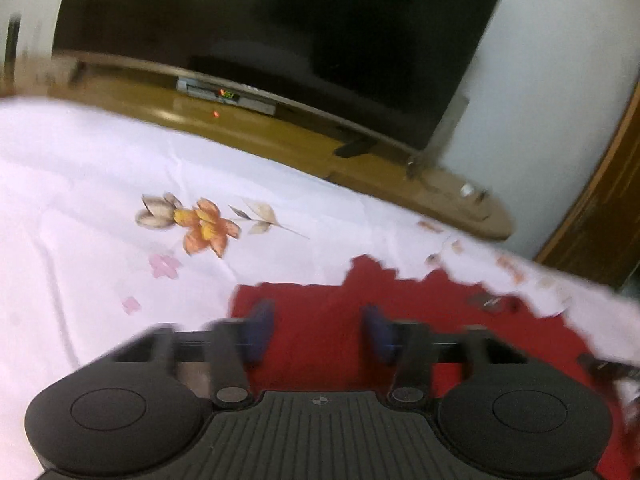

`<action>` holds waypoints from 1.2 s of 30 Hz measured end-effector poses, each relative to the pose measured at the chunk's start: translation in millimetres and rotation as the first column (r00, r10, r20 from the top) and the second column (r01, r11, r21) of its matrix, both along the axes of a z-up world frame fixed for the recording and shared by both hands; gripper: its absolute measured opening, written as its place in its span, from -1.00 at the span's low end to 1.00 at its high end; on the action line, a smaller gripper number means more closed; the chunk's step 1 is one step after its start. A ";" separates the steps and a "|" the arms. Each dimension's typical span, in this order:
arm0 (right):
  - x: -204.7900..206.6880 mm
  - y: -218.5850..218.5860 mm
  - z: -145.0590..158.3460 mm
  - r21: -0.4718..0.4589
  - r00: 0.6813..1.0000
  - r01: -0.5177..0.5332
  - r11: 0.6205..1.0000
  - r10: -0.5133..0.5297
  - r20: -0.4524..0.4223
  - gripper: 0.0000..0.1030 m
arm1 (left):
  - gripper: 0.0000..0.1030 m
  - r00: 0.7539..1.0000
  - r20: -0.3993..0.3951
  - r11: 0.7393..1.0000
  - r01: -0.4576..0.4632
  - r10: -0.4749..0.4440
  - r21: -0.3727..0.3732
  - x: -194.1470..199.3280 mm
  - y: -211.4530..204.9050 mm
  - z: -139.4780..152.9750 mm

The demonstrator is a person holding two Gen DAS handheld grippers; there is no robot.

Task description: Fold small clothes

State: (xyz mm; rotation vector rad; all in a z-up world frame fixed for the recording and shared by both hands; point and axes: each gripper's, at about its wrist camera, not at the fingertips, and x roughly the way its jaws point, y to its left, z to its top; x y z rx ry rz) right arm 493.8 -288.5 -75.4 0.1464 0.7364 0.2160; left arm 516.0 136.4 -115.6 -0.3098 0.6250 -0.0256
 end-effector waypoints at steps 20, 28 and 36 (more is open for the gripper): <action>-20.9 35.4 25.5 -0.033 0.986 -0.082 0.996 0.086 0.141 -0.15 | 0.01 0.986 0.144 0.983 0.063 -0.088 0.170 -18.4 -57.7 42.2; -14.3 106.8 -6.1 -0.182 0.962 -0.243 0.953 0.261 0.080 -0.05 | 0.19 0.969 0.005 0.955 0.243 -0.248 0.169 1.8 -95.9 -2.0; -21.5 -3.0 -2.3 -0.146 0.992 -0.113 0.983 0.121 0.045 0.07 | 0.19 0.987 -0.011 0.970 0.160 -0.161 0.184 -12.0 -23.7 -3.5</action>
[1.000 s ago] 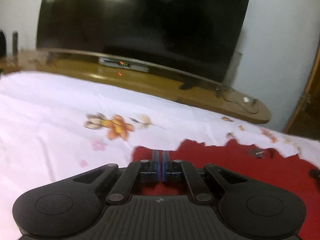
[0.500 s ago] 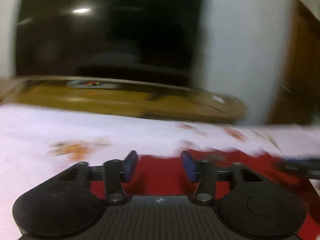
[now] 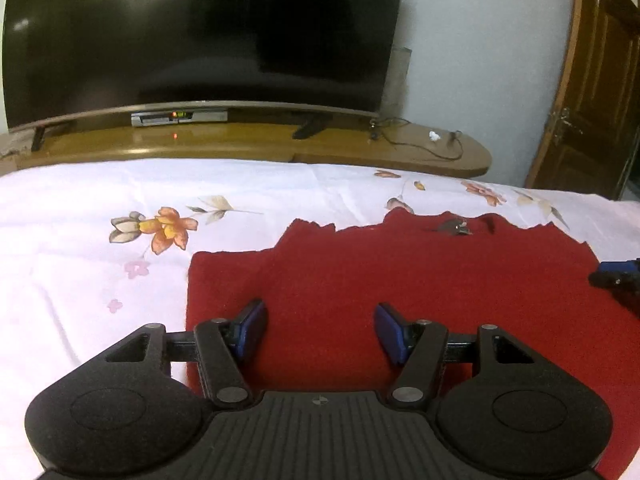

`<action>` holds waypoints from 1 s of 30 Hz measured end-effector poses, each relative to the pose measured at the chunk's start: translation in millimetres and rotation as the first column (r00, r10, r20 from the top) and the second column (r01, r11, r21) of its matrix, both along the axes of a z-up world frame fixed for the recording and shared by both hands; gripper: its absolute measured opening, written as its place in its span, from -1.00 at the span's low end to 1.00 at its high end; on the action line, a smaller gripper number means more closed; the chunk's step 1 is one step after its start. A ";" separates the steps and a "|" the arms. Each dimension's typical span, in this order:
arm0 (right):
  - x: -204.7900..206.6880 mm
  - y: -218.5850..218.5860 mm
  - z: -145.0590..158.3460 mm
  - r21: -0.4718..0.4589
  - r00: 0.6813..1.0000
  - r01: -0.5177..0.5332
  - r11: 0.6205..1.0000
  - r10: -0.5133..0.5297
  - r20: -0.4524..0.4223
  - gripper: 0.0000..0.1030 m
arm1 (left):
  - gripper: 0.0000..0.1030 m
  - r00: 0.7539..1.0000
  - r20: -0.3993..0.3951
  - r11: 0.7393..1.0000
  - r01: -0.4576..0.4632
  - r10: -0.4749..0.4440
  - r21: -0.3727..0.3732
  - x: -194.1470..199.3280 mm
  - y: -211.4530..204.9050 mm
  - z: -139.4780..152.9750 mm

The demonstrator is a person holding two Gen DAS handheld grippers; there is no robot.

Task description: Fold small clothes

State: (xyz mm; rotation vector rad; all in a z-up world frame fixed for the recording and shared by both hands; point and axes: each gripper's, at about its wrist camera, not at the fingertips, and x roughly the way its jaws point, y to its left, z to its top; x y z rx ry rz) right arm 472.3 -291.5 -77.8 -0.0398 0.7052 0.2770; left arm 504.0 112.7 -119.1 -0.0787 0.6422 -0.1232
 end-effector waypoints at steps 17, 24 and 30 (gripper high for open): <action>-68.3 88.7 -2.8 -0.078 0.981 -0.190 0.979 0.193 0.034 0.11 | 0.19 0.997 0.036 0.996 0.068 -0.070 0.049 -62.9 -49.5 1.1; -86.0 43.7 5.4 -0.103 0.997 -0.063 0.993 0.067 0.038 0.09 | 0.19 0.998 0.051 0.999 -0.031 0.029 0.045 -85.8 -23.2 15.9; -115.9 90.4 11.6 0.051 0.993 -0.100 0.994 0.096 0.075 0.09 | 0.19 0.998 0.059 0.999 0.034 -0.034 0.010 -102.7 -88.9 14.4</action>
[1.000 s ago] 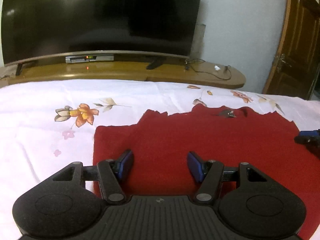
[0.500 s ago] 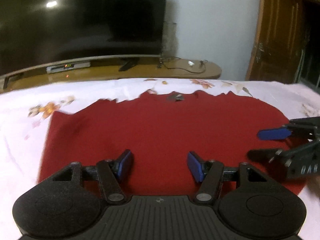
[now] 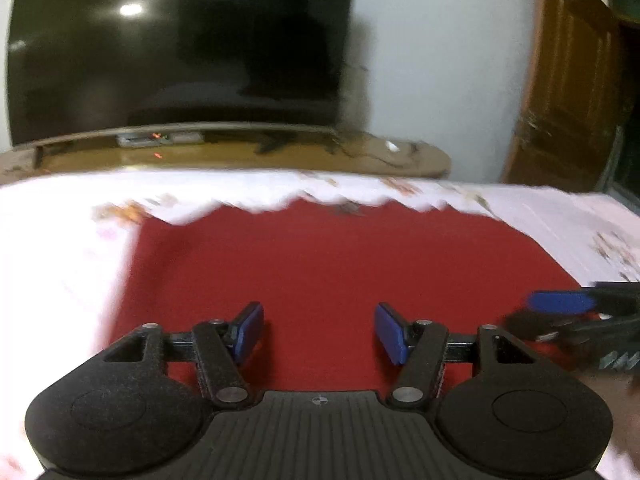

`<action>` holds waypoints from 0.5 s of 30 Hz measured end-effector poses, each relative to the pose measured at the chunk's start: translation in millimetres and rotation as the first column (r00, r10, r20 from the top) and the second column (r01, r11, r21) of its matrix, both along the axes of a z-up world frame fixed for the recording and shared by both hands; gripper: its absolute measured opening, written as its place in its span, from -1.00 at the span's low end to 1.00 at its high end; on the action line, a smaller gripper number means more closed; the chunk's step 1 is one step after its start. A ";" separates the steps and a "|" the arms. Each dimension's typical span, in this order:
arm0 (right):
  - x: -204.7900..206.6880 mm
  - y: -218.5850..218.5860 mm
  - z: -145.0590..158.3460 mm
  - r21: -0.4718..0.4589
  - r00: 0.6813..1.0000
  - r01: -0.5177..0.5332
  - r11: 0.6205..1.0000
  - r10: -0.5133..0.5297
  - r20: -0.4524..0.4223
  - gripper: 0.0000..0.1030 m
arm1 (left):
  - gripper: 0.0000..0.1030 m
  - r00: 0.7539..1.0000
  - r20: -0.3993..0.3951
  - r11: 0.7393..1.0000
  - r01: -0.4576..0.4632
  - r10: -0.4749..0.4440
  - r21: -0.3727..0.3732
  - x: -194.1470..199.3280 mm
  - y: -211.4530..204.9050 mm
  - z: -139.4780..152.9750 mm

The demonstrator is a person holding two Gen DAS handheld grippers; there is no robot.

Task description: Fold small clothes

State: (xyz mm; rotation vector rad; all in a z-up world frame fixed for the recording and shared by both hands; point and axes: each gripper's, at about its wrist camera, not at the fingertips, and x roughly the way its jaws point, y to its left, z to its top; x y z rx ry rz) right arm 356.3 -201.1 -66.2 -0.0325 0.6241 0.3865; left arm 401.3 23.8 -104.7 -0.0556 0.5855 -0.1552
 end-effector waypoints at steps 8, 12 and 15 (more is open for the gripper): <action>-17.3 7.8 -20.9 -0.081 1.000 0.009 0.997 -0.011 -0.026 0.08 | 0.19 0.999 -0.026 0.993 -0.028 0.032 0.116 -25.8 -1.2 -21.8; -27.5 -31.0 -19.6 -0.084 0.996 0.080 0.993 -0.083 -0.027 0.07 | 0.22 0.998 -0.032 0.996 -0.060 0.062 0.071 -39.7 29.3 -23.6; -33.8 -56.0 -20.1 -0.093 0.990 0.138 0.986 -0.140 -0.020 0.07 | 0.22 0.996 -0.029 0.995 -0.080 0.082 0.054 -49.5 40.9 -25.0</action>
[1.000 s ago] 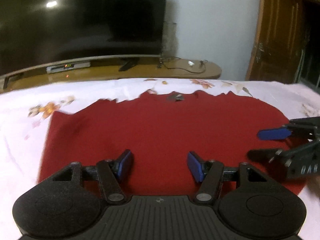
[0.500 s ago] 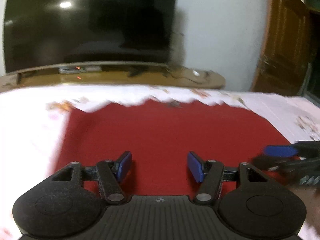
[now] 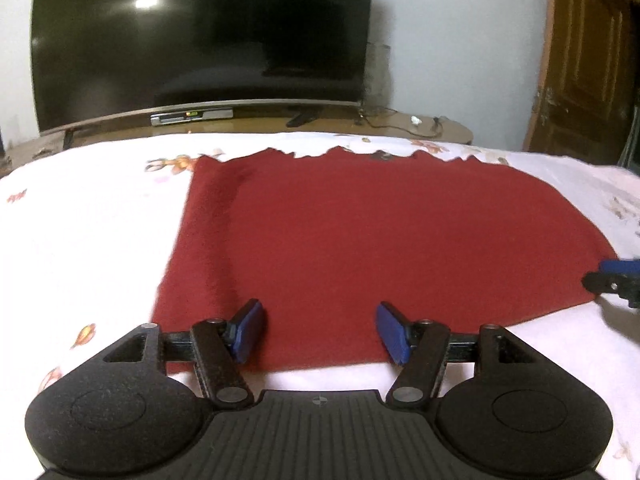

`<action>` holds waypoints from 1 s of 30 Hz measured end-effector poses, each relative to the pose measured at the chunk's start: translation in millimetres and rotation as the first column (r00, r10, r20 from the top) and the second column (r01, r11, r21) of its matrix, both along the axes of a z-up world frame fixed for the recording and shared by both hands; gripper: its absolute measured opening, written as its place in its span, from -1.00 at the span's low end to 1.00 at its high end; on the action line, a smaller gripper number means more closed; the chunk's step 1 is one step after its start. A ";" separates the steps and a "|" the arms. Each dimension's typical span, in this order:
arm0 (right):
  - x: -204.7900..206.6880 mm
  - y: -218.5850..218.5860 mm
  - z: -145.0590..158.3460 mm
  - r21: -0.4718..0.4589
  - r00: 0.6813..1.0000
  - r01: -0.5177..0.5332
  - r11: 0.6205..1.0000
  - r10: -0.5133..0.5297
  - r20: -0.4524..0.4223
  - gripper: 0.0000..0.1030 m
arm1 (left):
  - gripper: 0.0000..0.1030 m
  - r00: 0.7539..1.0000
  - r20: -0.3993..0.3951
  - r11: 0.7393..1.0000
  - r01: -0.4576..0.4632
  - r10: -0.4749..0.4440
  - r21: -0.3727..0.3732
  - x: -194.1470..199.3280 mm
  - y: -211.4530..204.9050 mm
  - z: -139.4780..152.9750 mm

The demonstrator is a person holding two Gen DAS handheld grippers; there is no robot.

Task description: Fold small clothes

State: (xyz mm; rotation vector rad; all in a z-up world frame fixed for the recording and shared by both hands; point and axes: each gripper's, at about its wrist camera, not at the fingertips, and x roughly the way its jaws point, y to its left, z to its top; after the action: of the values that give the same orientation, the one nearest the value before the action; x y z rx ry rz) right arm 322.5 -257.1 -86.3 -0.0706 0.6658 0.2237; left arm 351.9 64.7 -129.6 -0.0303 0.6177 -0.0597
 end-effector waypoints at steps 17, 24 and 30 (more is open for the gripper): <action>2.9 -1.4 5.5 0.043 0.995 0.080 0.996 -0.077 -0.062 0.10 | 0.22 0.999 -0.025 0.998 -0.031 0.033 0.060 4.8 -7.7 9.0; -1.6 -14.0 24.3 0.111 0.990 0.138 0.984 -0.136 -0.029 0.11 | 0.22 0.999 0.014 0.994 -0.048 0.047 0.099 -1.9 -2.4 13.3; 6.2 -14.7 0.2 0.037 0.988 0.141 0.989 -0.138 -0.061 0.11 | 0.34 0.997 -0.032 0.996 -0.062 0.064 0.068 2.2 8.5 2.9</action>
State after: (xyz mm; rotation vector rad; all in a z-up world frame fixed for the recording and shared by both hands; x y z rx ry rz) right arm 328.7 -271.7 -86.1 0.0220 0.7212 0.1047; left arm 354.1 73.2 -126.8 0.0139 0.6525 0.0228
